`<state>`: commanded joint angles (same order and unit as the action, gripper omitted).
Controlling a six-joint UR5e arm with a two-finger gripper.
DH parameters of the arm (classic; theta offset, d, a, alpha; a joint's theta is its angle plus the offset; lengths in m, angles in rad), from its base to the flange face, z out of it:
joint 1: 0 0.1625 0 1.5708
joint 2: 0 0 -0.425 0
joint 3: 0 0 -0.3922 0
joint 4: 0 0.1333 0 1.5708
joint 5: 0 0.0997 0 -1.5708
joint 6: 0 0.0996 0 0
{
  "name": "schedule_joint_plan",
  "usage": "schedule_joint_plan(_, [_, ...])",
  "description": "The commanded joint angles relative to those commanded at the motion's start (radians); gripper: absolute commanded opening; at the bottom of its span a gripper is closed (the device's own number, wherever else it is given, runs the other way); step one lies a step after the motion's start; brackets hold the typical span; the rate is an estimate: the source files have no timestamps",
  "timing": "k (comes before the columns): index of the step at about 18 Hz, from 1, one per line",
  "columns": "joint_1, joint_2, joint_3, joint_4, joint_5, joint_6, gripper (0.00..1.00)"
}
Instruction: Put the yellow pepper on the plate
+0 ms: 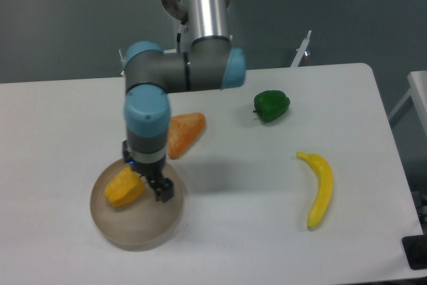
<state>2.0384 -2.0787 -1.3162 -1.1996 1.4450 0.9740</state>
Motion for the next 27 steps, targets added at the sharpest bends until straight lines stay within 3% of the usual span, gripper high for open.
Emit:
schedule_joint_plan(4, [0.054, 0.011, 0.034, -0.002, 0.101, 0.02, 1.0])
schedule_joint_plan(8, [0.115, 0.015, 0.022, -0.008, 0.129, 0.149, 1.0])
schedule_joint_plan(12, [0.149, 0.023, 0.006, -0.113, 0.132, 0.308, 1.0])
schedule_joint_plan(17, [0.226, 0.031, 0.009, -0.149, 0.129, 0.363, 1.0])
schedule_joint_plan(27, [0.244, 0.066, 0.006, -0.167, 0.13, 0.39, 1.0])
